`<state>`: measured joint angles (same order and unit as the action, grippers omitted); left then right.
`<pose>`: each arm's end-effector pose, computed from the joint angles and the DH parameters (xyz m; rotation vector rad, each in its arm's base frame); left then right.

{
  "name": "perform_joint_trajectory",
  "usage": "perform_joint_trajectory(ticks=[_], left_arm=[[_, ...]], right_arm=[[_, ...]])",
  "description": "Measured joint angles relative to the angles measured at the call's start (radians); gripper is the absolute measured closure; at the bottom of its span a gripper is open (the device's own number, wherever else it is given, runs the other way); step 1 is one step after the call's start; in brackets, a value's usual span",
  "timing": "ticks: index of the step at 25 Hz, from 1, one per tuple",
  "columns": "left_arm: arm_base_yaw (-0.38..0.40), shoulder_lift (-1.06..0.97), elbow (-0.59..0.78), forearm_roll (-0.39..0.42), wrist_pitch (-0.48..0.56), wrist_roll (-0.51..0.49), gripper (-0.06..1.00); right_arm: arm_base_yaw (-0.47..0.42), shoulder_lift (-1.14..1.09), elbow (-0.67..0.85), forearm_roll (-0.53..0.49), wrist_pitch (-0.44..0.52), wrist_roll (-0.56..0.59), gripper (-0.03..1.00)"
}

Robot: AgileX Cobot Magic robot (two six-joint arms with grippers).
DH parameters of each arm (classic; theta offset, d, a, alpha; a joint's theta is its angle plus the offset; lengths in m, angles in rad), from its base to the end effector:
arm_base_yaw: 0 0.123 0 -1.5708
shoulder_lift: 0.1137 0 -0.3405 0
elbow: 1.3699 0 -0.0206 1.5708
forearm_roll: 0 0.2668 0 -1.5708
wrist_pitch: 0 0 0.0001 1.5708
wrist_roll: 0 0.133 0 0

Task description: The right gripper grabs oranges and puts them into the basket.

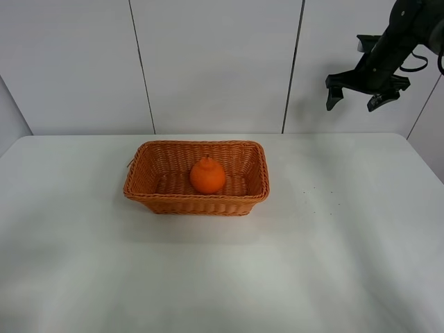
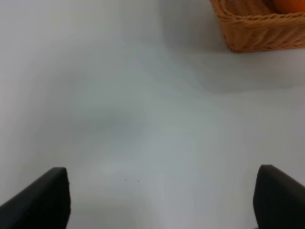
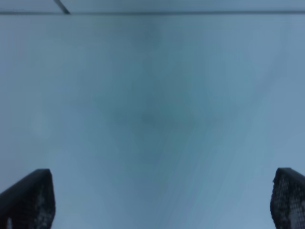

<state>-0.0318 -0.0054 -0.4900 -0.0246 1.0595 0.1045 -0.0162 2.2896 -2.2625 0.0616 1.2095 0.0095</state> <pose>-0.0090 -0.0026 0.2627 0.1405 2.0427 0.0159 0.5713 -0.0016 0.2676 0.0478 2.7185 0.0827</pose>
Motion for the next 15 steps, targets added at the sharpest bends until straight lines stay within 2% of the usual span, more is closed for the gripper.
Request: perform_joint_trajectory(ticks=[8,15], left_arm=[[0.000,0.000,0.000,0.000,0.000,0.000,0.06],[0.000,0.000,0.000,0.000,0.000,0.000,0.06]], right_arm=[[0.024,-0.157,0.213,0.010,0.007,-0.028,0.28],[0.043,-0.418,0.569,0.018,0.006,-0.035,0.28]])
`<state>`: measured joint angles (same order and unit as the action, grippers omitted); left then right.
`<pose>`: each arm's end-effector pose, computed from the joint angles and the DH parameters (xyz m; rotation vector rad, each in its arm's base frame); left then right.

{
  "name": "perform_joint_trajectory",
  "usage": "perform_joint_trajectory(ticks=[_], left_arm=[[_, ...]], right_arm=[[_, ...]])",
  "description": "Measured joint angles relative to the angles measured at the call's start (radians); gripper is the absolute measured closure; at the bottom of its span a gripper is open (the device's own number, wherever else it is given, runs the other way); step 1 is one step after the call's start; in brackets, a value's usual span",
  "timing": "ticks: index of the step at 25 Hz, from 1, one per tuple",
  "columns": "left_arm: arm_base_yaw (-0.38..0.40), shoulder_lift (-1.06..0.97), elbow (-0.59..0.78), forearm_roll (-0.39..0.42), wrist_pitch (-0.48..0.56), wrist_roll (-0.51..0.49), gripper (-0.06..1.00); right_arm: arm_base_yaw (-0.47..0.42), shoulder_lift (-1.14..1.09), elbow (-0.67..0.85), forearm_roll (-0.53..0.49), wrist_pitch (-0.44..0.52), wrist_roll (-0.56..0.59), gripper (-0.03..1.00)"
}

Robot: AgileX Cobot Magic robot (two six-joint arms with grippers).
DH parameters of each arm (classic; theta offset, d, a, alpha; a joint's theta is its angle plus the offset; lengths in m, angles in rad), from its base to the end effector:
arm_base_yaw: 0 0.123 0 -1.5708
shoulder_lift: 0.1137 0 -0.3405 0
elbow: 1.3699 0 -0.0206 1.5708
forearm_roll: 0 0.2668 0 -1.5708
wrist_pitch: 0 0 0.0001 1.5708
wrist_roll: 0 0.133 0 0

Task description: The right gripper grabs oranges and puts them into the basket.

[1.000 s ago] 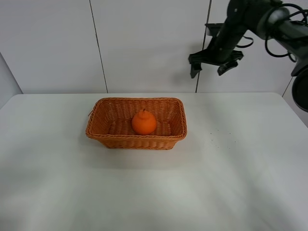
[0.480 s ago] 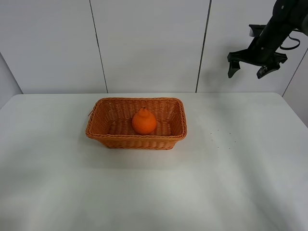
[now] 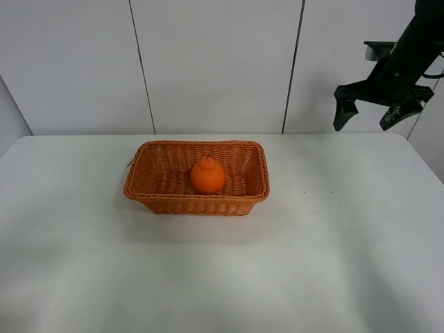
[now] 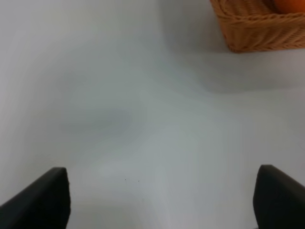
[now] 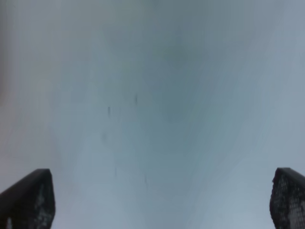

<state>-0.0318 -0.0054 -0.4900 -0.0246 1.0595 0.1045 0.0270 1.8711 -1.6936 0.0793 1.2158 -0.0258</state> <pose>-0.0090 -0.0026 0.2627 0.1405 2.0427 0.0159 0.4389 0.0217 0.3032 -0.0505 2.8745 0.1124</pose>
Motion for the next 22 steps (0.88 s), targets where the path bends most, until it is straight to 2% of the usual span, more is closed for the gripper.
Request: perform_joint_trajectory(ticks=[6,14,16,18,20,22], left_arm=[[0.000,0.000,0.000,0.000,0.000,0.000,0.06],[0.000,0.000,0.000,0.000,0.000,0.000,0.06],[0.000,0.000,0.000,0.000,0.000,0.000,0.06],[0.000,0.000,0.000,0.000,0.000,0.000,0.06],[0.000,0.000,0.000,0.000,0.000,0.000,0.06],[0.000,0.000,0.000,0.000,0.000,0.000,0.06]], right_arm=[[0.000,-0.304,0.335,-0.013,0.001,0.000,0.28],[0.000,-0.847,0.837,-0.015,0.001,0.000,0.28],[0.000,-0.998,0.945,-0.015,-0.035,0.000,0.28],[0.000,-1.165,1.048,-0.015,-0.111,0.000,0.28],[0.000,-1.320,1.121,-0.016,-0.181,0.000,0.28],[0.000,-1.471,1.164,-0.016,-0.206,0.000,0.28]])
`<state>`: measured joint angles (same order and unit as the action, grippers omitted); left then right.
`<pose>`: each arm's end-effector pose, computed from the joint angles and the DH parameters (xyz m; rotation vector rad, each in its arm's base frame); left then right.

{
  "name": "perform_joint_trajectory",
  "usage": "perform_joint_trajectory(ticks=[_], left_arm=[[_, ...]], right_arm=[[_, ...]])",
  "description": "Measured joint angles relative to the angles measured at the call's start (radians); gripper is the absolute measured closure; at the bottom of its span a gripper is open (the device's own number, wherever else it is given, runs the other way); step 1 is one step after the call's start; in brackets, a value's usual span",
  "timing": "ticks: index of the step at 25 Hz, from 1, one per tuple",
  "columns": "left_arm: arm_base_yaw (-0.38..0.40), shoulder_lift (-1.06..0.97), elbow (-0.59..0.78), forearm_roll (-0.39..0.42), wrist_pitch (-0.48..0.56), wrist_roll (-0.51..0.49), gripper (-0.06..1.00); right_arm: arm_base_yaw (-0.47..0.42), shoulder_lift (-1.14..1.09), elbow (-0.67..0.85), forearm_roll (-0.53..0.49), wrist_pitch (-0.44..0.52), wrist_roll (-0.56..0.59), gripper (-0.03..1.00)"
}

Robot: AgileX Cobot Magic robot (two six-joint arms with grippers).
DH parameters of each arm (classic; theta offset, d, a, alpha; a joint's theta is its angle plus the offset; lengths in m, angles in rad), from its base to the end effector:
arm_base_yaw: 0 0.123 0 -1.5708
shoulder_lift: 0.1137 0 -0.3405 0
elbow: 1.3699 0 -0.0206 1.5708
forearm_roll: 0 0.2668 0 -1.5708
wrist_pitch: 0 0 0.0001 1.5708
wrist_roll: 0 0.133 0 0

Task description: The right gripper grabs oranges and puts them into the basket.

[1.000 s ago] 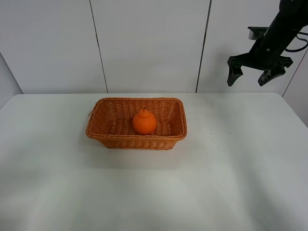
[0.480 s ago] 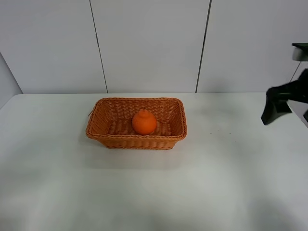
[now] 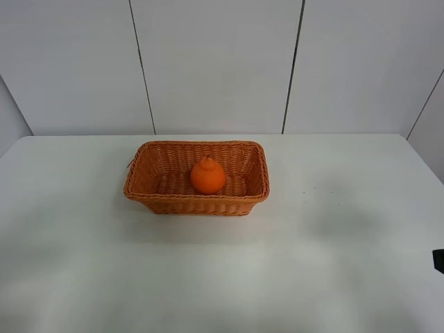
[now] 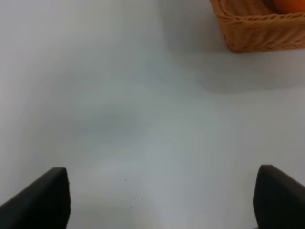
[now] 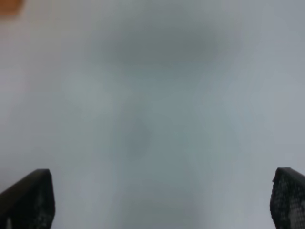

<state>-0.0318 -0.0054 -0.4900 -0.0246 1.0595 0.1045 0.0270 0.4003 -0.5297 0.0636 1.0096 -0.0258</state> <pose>-0.0090 -0.0026 0.2627 0.1405 2.0427 0.0159 0.0526 0.0086 0.2733 -0.0484 2.3624 0.0806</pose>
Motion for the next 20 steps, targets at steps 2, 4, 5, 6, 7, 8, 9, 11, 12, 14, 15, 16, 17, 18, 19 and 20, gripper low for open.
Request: perform_joint_trajectory(ticks=[2,4,5,6,7,8,9,11,12,14,15,16,17,18,19,20], left_arm=[[0.000,0.000,0.000,0.000,0.000,0.000,0.06],[0.000,0.000,0.000,0.000,0.000,0.000,0.06],[0.000,0.000,0.000,0.000,0.000,0.000,0.06],[0.000,0.000,0.000,0.000,0.000,0.000,0.06],[0.000,0.000,0.000,0.000,0.000,0.000,0.06],[0.000,0.000,0.000,0.000,0.000,0.000,0.06],[0.000,0.000,0.000,0.000,0.000,0.000,0.06],[0.000,0.000,0.000,0.000,0.000,0.000,0.06],[0.000,0.000,0.000,0.000,0.000,0.000,0.06],[0.000,0.000,0.000,0.000,0.000,0.000,0.06],[0.000,0.000,0.000,0.000,0.000,0.000,0.06],[0.000,0.000,0.000,0.000,0.000,0.000,0.06],[0.000,0.000,0.000,0.000,0.000,0.000,0.06],[0.000,0.000,0.000,0.000,0.000,0.000,0.06],[0.000,0.000,0.000,0.000,0.000,0.000,0.06],[0.000,0.000,0.000,0.000,0.000,0.000,0.06]], right_arm=[[0.000,-0.115,0.014,-0.002,0.001,0.000,0.28],[0.000,-0.222,0.030,-0.013,0.008,0.001,0.28],[0.000,-0.259,0.033,-0.021,0.010,0.007,0.28],[0.000,-0.300,0.034,-0.030,0.010,0.015,0.28],[0.000,-0.338,0.034,-0.038,0.010,0.026,0.28],[0.000,-0.372,0.034,-0.047,0.010,0.034,0.28],[0.000,-0.390,0.034,-0.056,0.010,0.046,0.28],[0.000,-0.404,0.034,-0.069,0.010,0.063,0.28],[0.000,-0.404,0.034,-0.072,0.010,0.067,0.28],[0.000,-0.404,0.034,-0.075,0.010,0.069,0.28],[0.000,-0.404,0.035,-0.075,0.010,0.070,0.28],[0.000,-0.404,0.037,-0.075,0.010,0.070,0.28],[0.000,-0.404,0.038,-0.075,0.010,0.070,0.28],[0.000,-0.404,0.038,-0.075,0.010,0.070,0.28],[0.000,-0.404,0.038,-0.075,0.010,0.070,0.28],[0.000,-0.404,0.038,-0.075,0.010,0.070,0.28]])
